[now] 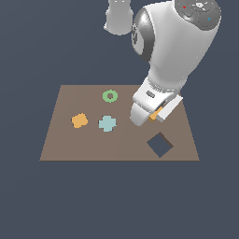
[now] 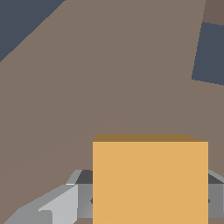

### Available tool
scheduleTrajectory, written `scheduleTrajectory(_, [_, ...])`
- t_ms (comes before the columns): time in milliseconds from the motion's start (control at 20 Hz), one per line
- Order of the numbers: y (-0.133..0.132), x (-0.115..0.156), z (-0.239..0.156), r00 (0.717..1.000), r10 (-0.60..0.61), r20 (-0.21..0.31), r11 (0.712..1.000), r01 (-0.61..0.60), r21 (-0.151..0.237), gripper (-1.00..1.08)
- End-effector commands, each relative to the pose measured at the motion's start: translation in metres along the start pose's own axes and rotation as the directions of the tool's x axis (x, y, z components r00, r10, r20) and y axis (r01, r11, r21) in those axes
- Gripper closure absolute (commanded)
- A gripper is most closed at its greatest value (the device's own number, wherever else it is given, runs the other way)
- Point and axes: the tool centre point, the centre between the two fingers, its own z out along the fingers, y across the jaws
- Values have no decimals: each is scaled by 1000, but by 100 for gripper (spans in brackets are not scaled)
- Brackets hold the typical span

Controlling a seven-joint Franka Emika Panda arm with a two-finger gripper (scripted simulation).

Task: Insert a designated object into the corresponding slot on a board.

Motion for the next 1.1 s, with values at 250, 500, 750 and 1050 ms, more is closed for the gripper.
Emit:
scheduleTrajectory(250, [25,7,-2,963,-271,0,963,271,-1,108])
scheduleTrajectory(500, [40,16,-3,896,-443,0,896,443,-1,108])
scheduleTrajectory(750, [54,28,-3,798,-602,0,798,602,-1,108])
scheduleTrajectory(1050, [66,46,-4,642,-767,1,642,767,-1,108])
